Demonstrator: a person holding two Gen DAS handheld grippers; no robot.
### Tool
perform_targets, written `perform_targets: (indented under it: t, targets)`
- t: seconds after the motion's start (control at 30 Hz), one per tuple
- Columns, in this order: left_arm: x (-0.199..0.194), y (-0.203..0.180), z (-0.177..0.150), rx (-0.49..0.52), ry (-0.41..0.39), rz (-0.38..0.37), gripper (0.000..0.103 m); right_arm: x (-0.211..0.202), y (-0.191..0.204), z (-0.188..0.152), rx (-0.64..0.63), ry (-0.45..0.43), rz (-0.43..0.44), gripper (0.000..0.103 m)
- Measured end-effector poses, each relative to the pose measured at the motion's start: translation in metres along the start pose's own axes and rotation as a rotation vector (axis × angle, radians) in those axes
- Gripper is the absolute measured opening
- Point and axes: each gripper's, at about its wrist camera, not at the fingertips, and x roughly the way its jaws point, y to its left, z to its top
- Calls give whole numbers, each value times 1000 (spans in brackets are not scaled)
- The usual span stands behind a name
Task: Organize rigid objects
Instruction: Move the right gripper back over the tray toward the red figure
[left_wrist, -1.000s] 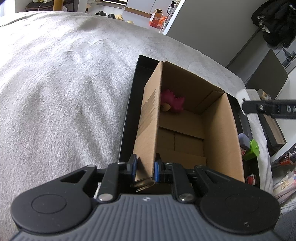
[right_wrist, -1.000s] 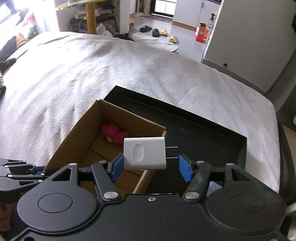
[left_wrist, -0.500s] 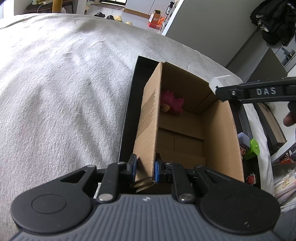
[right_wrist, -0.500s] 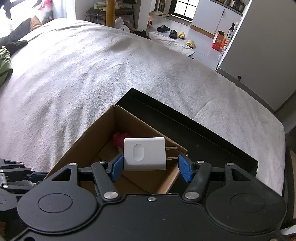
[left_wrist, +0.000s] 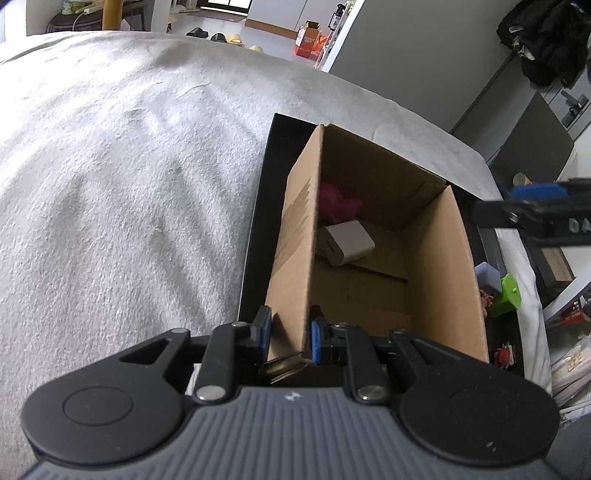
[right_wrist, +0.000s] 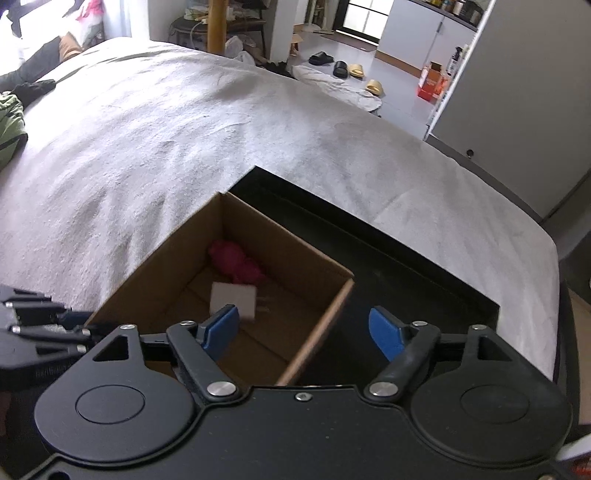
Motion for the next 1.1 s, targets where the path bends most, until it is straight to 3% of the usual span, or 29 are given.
perform_targets:
  t: [0.7,1.1]
  targets:
    - [-2,-15,-3,52,-14,114,18,-26,-77,-79,246,8,-45,79]
    - [-1,-31,-5,123,-24,206,15,-18,-114,-138,478,61,-59,79]
